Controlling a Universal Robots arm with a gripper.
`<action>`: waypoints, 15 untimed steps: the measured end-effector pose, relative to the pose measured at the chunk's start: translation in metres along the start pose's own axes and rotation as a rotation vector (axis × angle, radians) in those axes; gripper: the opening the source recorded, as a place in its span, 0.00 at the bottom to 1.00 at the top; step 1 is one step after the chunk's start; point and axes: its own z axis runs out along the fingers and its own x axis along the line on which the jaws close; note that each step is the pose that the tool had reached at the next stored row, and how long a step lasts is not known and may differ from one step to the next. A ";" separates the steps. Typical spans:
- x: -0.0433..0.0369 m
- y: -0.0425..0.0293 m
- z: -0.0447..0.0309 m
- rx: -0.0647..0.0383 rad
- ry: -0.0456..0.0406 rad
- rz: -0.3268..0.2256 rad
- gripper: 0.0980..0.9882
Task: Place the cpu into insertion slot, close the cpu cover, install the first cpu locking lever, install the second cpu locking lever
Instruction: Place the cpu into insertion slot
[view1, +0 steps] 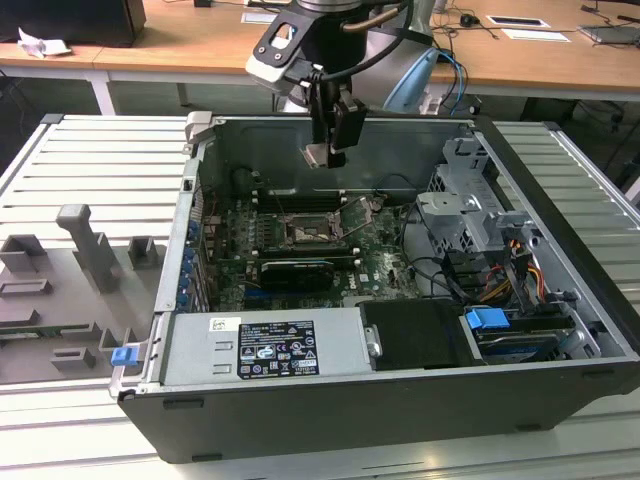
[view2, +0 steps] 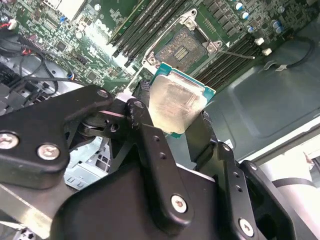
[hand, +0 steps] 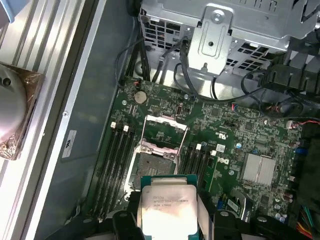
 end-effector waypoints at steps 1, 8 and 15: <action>0.0000 0.0000 0.0002 0.000 -0.0011 0.013 0.48; 0.0000 -0.0001 0.0011 -0.002 -0.0071 0.080 0.48; 0.0000 -0.0002 0.0021 -0.003 -0.0142 0.160 0.48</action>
